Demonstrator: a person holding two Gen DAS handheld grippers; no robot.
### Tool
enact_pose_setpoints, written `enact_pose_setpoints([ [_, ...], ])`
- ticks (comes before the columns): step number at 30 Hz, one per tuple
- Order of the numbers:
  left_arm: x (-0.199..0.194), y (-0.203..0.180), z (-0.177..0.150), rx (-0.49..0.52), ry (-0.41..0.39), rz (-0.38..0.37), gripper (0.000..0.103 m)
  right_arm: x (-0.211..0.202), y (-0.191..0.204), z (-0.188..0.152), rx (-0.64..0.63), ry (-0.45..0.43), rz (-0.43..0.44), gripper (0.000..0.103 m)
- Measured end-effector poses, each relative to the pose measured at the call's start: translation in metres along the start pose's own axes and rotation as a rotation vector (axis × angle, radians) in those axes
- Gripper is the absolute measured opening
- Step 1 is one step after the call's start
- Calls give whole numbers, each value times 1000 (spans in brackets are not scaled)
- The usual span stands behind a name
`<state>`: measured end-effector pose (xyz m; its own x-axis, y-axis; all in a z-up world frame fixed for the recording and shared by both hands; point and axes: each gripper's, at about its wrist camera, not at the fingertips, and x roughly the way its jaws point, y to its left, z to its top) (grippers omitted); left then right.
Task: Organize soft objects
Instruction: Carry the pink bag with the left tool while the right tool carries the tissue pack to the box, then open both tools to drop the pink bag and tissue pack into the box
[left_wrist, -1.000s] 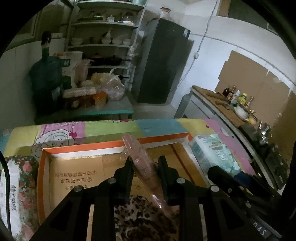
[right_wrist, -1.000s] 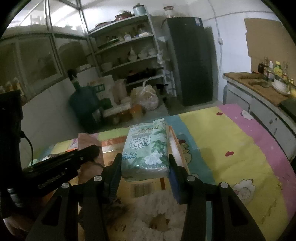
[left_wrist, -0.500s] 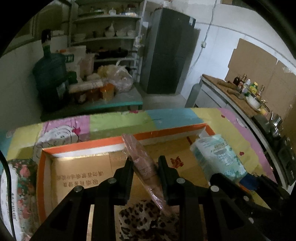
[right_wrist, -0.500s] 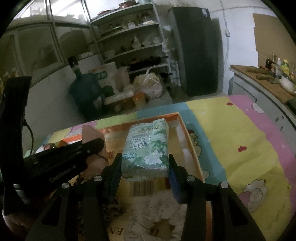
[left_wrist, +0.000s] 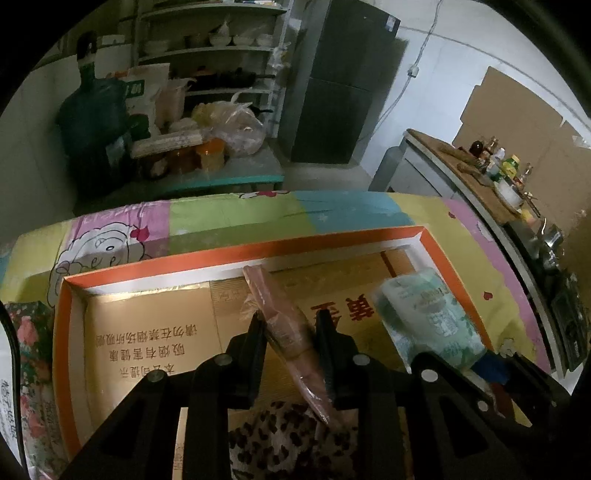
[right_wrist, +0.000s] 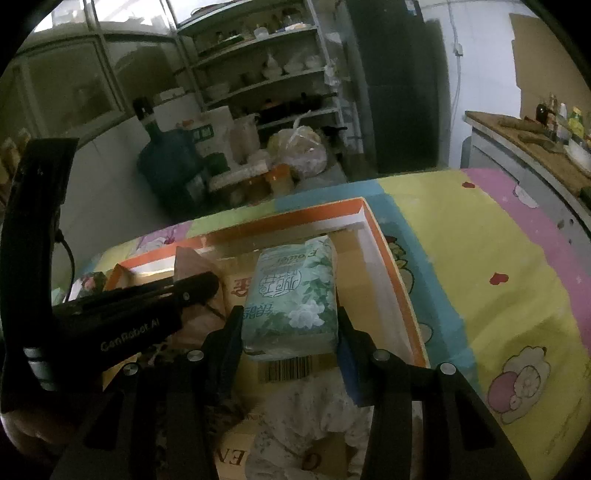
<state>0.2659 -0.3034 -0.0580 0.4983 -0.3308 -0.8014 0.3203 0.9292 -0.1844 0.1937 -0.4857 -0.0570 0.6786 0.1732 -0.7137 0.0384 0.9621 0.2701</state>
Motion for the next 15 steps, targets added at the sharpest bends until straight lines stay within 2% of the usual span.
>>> enact_pose_setpoints([
  [5, 1, -3, 1, 8, 1, 10, 31, 4, -2, 0, 7, 18, 4, 48],
  [15, 1, -3, 1, 2, 3, 22, 54, 7, -3, -2, 18, 27, 24, 50],
])
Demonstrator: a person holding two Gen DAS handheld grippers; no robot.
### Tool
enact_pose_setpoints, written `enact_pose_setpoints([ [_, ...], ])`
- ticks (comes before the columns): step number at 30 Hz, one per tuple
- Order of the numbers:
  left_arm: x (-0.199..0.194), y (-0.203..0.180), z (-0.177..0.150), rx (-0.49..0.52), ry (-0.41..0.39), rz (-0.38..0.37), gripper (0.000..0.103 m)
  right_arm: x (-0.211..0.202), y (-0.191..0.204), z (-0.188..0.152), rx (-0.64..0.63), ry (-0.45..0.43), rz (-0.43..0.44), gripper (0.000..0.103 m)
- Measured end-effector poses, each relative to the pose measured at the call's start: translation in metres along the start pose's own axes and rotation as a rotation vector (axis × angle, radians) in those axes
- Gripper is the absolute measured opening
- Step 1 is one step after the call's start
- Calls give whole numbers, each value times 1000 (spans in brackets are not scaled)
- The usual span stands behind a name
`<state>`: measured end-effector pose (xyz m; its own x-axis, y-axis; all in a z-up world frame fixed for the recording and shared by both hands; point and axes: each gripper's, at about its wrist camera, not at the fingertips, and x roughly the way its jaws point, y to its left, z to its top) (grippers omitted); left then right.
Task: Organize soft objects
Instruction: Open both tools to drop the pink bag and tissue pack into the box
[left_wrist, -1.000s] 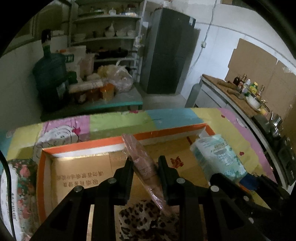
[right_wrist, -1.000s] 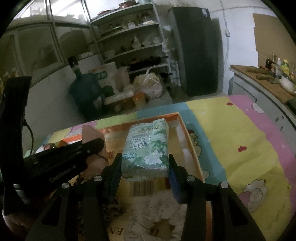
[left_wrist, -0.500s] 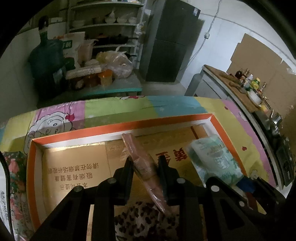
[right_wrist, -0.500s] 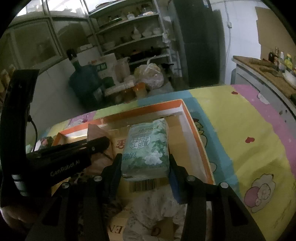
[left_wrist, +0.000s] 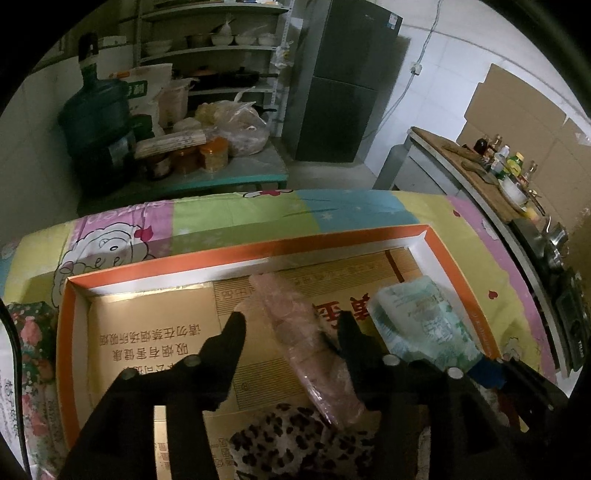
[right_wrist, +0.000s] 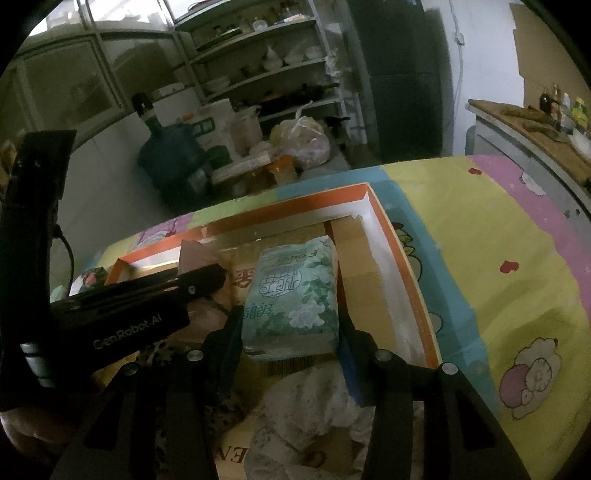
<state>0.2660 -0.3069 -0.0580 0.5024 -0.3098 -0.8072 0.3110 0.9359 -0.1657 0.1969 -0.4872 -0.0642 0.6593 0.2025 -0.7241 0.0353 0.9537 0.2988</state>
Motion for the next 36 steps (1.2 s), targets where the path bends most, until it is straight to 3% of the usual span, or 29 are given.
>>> enact_pose_setpoints([
  [12, -8, 3, -2, -12, -22, 4, 66, -6, 3, 0, 10, -16, 24, 53],
  [18, -14, 2, -2, -14, -37, 5, 72, -11, 4, 0, 7, -41, 22, 66],
  [30, -43, 0, -3, 8, -104, -2, 76, -29, -3, -5, 47, -110, 19, 66],
  [34, -57, 0, -3, 16, -141, -7, 86, -36, 2, -9, 32, -132, -7, 66],
  [36, -63, 0, -4, 22, -154, -15, 87, -41, 4, -12, 25, -146, -18, 67],
])
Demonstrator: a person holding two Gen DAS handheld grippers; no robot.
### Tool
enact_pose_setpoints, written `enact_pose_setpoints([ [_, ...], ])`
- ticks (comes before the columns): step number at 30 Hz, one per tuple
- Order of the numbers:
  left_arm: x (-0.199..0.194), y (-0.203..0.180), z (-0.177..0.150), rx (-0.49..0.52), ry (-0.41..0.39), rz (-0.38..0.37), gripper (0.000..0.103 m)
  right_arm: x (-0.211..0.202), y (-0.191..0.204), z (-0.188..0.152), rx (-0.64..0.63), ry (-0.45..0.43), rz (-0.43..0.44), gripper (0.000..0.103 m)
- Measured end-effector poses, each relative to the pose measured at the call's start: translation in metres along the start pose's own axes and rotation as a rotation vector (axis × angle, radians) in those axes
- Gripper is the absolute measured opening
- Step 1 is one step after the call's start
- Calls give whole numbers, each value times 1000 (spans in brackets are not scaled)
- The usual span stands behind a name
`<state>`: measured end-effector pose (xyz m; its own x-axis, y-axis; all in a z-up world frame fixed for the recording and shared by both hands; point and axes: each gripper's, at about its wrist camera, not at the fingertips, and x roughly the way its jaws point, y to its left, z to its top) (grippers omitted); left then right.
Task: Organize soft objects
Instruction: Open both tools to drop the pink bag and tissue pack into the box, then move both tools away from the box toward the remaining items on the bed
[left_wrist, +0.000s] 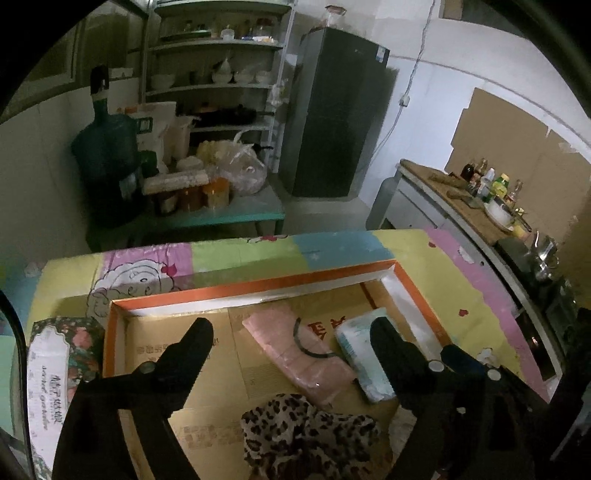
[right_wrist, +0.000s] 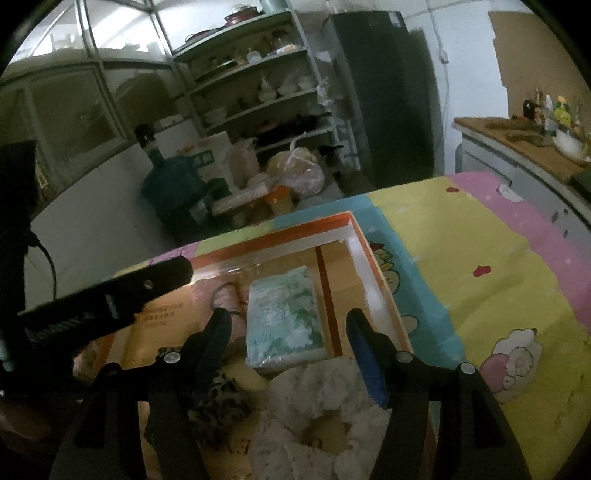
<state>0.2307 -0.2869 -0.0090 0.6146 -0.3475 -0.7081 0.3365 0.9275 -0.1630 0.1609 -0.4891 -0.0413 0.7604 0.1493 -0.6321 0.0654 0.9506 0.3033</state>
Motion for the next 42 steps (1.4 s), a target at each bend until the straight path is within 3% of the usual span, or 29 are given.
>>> enact_pose_setpoints([
  [3, -8, -2, -2, 17, -16, -11, 87, -7, 4, -3, -9, -19, -15, 74],
  [17, -48, -12, -28, 103, -54, -39, 87, -43, 22, -25, -38, -71, -80, 75],
  [24, -74, -5, -47, 88, -63, -62, 87, -63, 42, -36, -72, -109, -100, 75],
  [37, -137, 4, -77, 141, -192, -35, 86, -99, 83, -58, -103, -175, -75, 75],
  [42, -161, 15, -88, 145, -234, 32, 86, -109, 102, -67, -129, -189, -63, 75],
])
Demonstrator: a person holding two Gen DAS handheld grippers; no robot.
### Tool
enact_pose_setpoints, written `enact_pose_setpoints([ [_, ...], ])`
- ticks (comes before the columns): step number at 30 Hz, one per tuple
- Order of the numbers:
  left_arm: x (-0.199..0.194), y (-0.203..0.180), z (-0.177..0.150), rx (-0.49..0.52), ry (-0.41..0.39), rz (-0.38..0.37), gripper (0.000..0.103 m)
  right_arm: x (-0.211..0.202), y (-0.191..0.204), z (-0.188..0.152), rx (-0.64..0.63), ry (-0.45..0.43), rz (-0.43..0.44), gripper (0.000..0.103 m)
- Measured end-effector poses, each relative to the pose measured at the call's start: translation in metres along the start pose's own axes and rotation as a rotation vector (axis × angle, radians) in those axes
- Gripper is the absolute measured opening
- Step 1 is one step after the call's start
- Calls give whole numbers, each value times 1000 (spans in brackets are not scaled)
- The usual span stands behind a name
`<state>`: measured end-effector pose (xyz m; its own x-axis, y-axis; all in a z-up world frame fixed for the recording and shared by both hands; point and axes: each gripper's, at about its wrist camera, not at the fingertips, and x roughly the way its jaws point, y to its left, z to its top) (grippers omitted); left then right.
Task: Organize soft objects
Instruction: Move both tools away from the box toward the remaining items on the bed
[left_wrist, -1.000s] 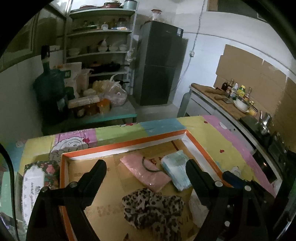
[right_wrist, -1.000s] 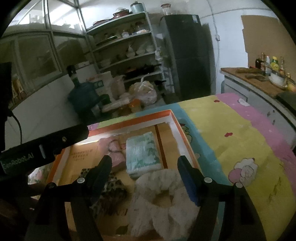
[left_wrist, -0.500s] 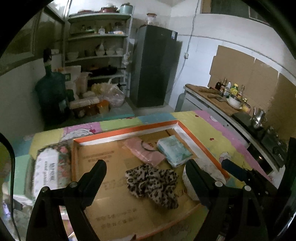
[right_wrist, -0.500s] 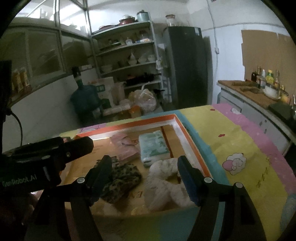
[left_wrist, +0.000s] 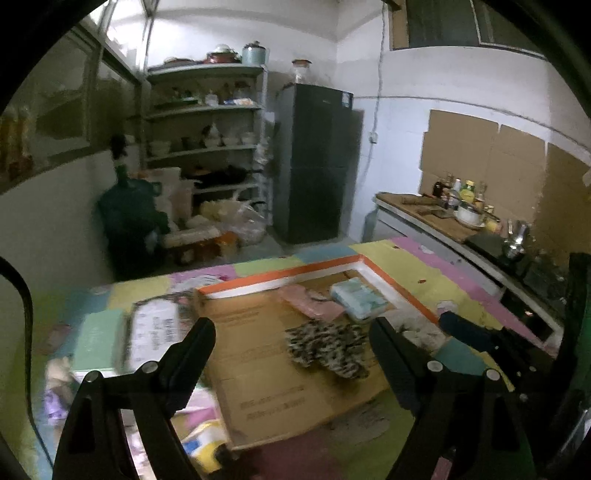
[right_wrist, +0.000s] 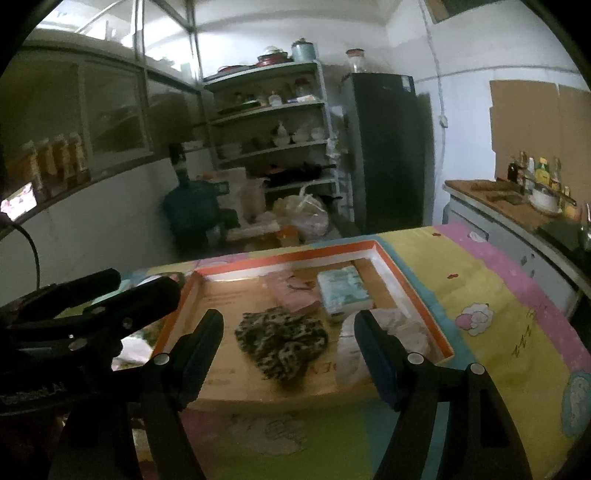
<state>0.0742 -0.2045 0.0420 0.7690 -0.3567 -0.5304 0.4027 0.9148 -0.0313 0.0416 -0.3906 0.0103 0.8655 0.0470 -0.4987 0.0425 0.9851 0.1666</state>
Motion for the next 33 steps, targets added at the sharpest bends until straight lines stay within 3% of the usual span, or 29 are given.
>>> enact_pose_setpoints([
  [13, -46, 45, -22, -45, -35, 106, 86, -16, 50, -11, -57, -11, 68, 75],
  [33, -112, 148, -63, -177, -67, 237, 86, -28, 117, -30, -112, 11, 152, 75],
])
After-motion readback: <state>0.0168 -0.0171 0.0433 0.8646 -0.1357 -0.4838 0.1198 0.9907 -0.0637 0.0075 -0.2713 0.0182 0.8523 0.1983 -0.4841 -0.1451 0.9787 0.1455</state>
